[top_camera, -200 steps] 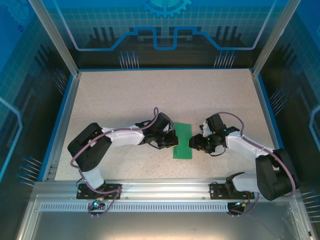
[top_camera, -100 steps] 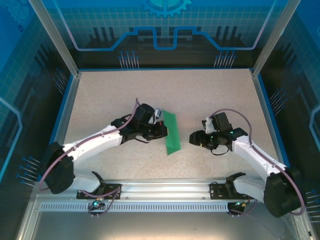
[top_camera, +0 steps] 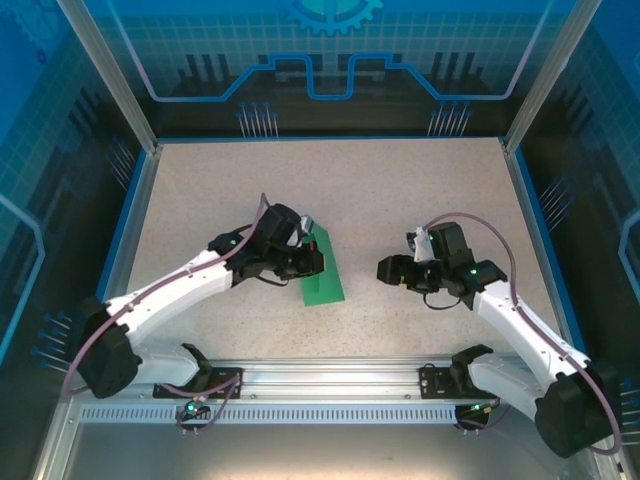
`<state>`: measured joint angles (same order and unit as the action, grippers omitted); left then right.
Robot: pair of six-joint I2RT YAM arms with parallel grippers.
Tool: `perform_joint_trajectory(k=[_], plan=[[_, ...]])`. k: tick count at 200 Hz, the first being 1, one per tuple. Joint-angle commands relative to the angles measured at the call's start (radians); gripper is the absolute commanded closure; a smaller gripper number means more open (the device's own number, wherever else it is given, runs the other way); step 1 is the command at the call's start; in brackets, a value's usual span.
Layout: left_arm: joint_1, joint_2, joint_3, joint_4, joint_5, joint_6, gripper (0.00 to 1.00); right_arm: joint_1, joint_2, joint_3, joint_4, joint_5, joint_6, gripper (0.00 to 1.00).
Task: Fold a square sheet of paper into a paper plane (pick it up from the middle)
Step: Fold the triangle a second time at the center of the table.
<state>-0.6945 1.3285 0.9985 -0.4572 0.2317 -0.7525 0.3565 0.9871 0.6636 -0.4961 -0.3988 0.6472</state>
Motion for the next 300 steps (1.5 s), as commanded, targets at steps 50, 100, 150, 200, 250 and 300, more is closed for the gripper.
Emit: perform_joint_trajectory(k=[50, 100, 150, 200, 250, 300], plan=[[-0.041, 0.184, -0.021, 0.175, 0.142, 0.076, 0.96, 0.209, -0.046, -0.056, 0.106, 0.259, -0.106, 0.28], [-0.046, 0.231, -0.007, 0.157, 0.113, 0.067, 0.95, 0.353, -0.085, -0.117, 0.184, 0.321, -0.228, 0.29], [-0.046, 0.267, 0.005, 0.14, 0.089, 0.0, 0.96, 0.669, 0.018, -0.083, 0.248, 0.615, -0.349, 0.34], [-0.046, 0.262, 0.008, 0.14, 0.09, -0.016, 0.95, 0.842, 0.153, -0.058, 0.333, 0.827, -0.397, 0.33], [-0.046, 0.261, 0.006, 0.143, 0.094, -0.025, 0.94, 0.892, 0.298, -0.012, 0.406, 0.957, -0.413, 0.36], [-0.047, 0.261, 0.003, 0.139, 0.092, -0.024, 0.94, 0.9, 0.309, -0.019, 0.396, 1.024, -0.399, 0.46]])
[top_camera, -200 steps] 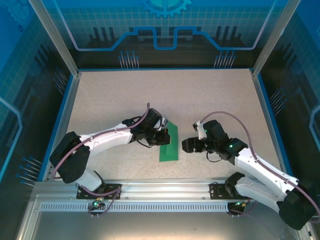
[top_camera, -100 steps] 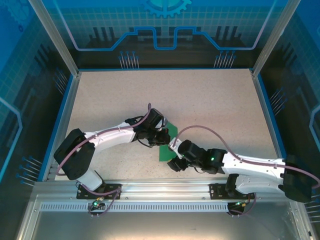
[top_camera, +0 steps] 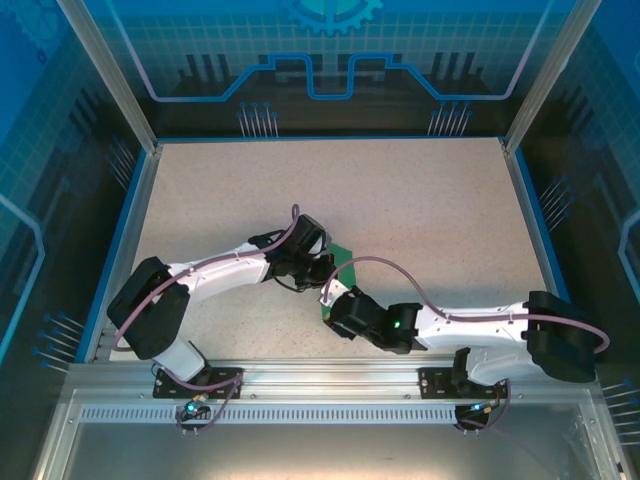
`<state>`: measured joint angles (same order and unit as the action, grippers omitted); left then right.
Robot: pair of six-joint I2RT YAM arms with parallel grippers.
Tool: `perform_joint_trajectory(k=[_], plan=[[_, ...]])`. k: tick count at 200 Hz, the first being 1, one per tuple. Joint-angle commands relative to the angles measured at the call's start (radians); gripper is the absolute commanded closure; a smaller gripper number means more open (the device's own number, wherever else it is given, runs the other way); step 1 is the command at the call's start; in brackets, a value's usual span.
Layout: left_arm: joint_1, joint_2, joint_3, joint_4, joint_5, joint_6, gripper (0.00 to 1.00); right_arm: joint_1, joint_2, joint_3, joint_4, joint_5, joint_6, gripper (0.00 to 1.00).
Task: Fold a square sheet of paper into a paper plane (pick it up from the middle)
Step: Fold the triangle a second time at the center of the table.
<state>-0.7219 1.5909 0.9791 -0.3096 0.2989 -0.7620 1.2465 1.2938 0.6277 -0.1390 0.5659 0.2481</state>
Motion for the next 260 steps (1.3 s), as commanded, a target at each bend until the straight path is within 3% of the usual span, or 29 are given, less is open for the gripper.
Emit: perform_joint_trajectory(k=[1, 87, 137, 159, 181, 188, 205, 218, 260], plan=[[-0.019, -0.001, 0.023, -0.009, 0.024, -0.014, 0.94, 0.009, 0.001, 0.015, 0.039, 0.061, 0.0, 0.46], [-0.019, -0.015, 0.029, -0.012, 0.024, -0.022, 0.92, 0.004, -0.048, -0.04, 0.043, 0.103, 0.041, 0.72], [-0.02, -0.014, 0.032, -0.017, 0.016, -0.028, 0.9, -0.001, -0.054, -0.031, 0.027, 0.041, 0.042, 0.85], [-0.019, -0.022, 0.033, -0.026, -0.003, -0.036, 0.84, -0.016, -0.053, -0.034, 0.026, 0.008, 0.051, 0.92], [-0.019, -0.049, 0.027, -0.045, -0.049, -0.055, 0.72, -0.043, -0.053, -0.036, 0.026, -0.053, 0.073, 0.97], [-0.019, -0.062, 0.024, -0.055, -0.071, -0.06, 0.64, -0.051, -0.053, -0.036, 0.024, -0.073, 0.084, 0.97], [-0.019, -0.106, 0.006, -0.081, -0.136, -0.079, 0.61, -0.072, -0.059, -0.036, 0.024, -0.124, 0.104, 0.98], [-0.015, -0.148, -0.018, -0.104, -0.193, -0.103, 0.44, -0.084, -0.065, -0.036, 0.027, -0.161, 0.117, 0.98], [0.008, -0.295, -0.129, -0.128, -0.306, -0.175, 0.38, -0.123, -0.093, -0.028, 0.034, -0.289, 0.164, 0.97]])
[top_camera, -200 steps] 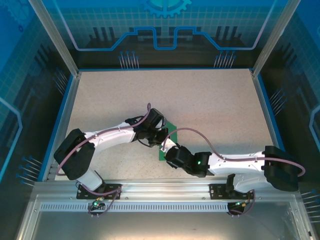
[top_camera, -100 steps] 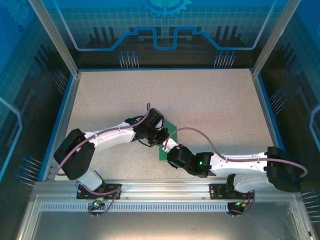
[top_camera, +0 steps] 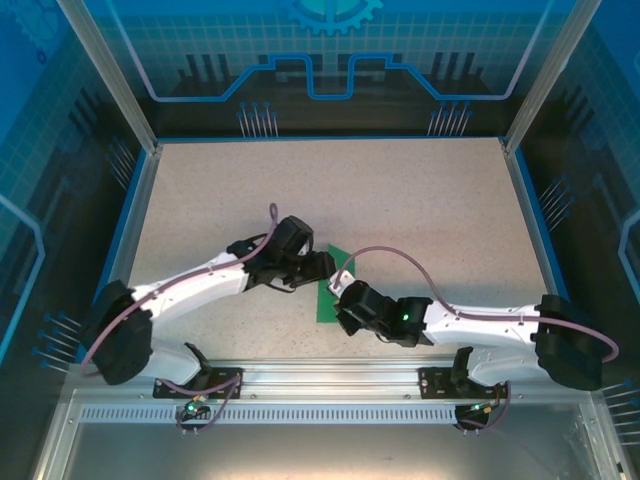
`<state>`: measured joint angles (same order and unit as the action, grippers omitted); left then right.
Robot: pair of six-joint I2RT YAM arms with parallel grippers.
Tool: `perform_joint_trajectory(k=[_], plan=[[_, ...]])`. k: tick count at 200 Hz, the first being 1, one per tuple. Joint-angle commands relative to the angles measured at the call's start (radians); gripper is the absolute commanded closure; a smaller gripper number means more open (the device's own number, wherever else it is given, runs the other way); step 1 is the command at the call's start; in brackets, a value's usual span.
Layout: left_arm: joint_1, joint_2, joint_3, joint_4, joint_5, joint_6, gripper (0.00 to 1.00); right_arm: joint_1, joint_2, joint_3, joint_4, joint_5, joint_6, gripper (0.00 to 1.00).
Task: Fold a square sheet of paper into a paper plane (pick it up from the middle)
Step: Fold the triangle a second time at the center of the table.
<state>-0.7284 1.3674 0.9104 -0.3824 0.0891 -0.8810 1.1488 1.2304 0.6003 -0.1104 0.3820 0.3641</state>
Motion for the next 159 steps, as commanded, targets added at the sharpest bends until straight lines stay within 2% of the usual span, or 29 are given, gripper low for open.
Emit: perform_joint_trajectory(k=[1, 34, 50, 75, 98, 159], plan=[[0.016, -0.074, -0.063, -0.056, -0.097, -0.057, 0.38, -0.026, -0.029, 0.0, 0.005, -0.107, 0.048, 0.97], [0.02, -0.126, -0.115, -0.046, -0.092, -0.055, 0.42, -0.075, -0.049, 0.012, 0.008, -0.211, 0.064, 0.96], [0.021, -0.126, -0.131, -0.035, -0.076, -0.053, 0.48, -0.113, -0.036, 0.005, 0.017, -0.27, 0.067, 0.96], [0.018, -0.128, -0.157, -0.002, -0.035, -0.047, 0.63, -0.182, -0.004, -0.019, 0.062, -0.39, 0.096, 0.96], [0.018, -0.108, -0.178, 0.02, 0.015, -0.037, 0.71, -0.23, 0.014, -0.038, 0.092, -0.471, 0.114, 0.96], [-0.041, 0.007, -0.16, 0.086, 0.086, -0.022, 0.78, -0.331, 0.074, -0.066, 0.134, -0.589, 0.113, 0.96]])
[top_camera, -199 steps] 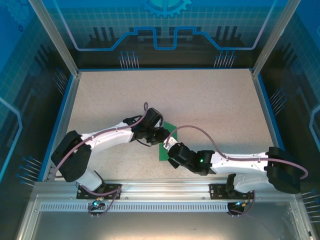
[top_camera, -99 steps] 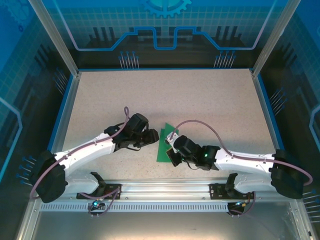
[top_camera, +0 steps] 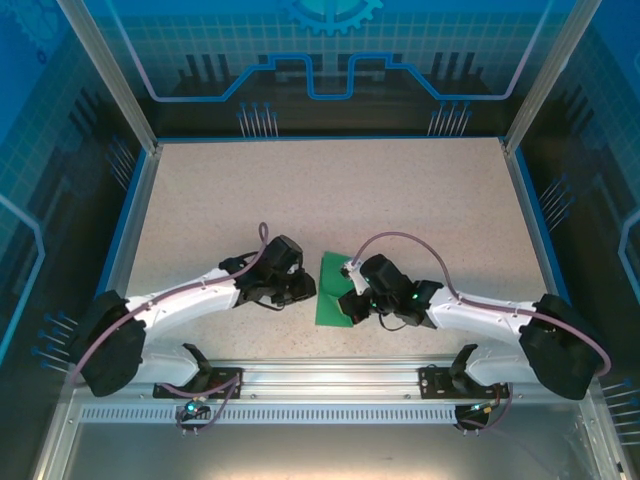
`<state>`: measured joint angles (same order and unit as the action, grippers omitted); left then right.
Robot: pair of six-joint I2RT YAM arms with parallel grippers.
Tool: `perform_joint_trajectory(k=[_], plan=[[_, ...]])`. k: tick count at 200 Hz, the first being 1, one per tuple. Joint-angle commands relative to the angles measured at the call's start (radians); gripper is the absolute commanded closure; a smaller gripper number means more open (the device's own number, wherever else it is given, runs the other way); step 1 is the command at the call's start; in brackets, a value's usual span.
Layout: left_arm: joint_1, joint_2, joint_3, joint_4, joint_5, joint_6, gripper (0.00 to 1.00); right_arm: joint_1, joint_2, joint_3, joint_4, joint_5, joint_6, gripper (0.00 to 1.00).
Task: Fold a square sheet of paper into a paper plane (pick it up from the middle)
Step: Fold the triangle a second time at the center of the table.
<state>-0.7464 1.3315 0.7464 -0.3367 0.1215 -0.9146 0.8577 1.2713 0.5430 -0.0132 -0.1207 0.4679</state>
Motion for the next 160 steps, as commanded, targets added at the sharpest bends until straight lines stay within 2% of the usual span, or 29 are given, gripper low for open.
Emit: perform_joint_trajectory(k=[1, 57, 160], plan=[[-0.025, 0.044, 0.004, 0.042, 0.053, 0.012, 0.78, -0.041, 0.035, -0.008, 0.036, -0.087, 0.009, 0.96], [-0.082, 0.131, 0.047, 0.044, 0.049, 0.025, 0.87, -0.114, 0.09, 0.003, 0.059, -0.166, 0.009, 0.95], [-0.114, 0.214, 0.035, 0.111, 0.056, -0.004, 0.88, -0.189, 0.151, -0.014, 0.106, -0.227, 0.037, 0.94]])
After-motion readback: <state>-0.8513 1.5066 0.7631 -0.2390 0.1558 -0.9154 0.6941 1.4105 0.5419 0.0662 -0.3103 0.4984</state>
